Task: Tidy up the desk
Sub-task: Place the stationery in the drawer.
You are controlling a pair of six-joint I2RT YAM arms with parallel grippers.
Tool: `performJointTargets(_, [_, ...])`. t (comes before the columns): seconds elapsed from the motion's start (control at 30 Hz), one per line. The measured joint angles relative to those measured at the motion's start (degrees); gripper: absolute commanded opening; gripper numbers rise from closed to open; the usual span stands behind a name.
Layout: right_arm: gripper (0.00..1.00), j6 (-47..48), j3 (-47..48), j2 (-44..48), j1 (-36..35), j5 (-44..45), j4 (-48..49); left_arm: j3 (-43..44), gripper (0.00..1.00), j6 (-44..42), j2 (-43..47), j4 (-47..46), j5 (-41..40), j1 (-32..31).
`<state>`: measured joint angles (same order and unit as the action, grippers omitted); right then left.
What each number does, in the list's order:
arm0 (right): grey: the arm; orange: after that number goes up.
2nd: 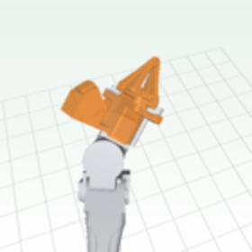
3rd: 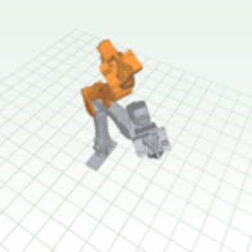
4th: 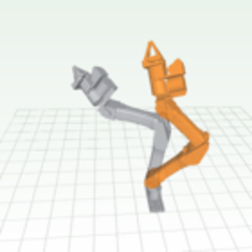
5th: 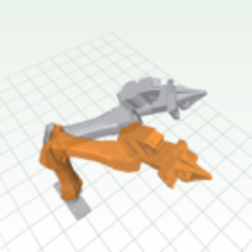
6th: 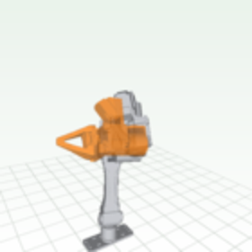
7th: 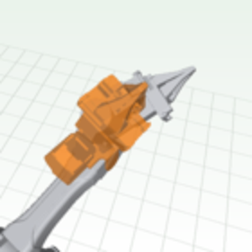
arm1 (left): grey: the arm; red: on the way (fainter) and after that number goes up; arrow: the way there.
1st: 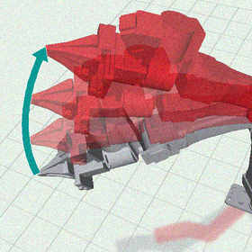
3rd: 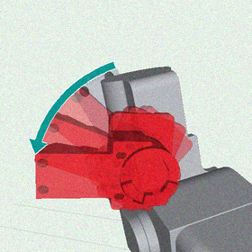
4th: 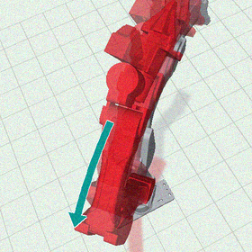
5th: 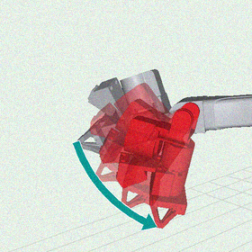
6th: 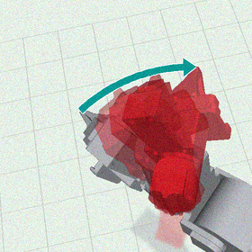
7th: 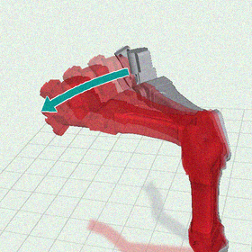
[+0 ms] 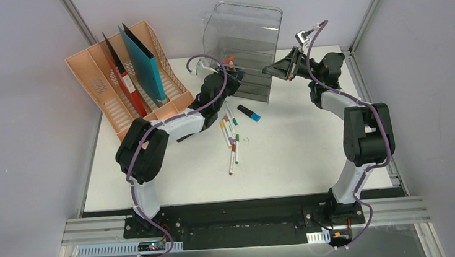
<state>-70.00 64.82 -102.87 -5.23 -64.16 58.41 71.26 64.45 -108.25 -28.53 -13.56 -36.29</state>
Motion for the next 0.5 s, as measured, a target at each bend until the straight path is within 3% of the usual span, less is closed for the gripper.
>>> performJointTargets(0.5, [0.05,-3.3,0.11,0.0,-0.11,-0.09,2.95,-2.62,0.07,2.69,-3.28,-13.55,-1.81,0.0])
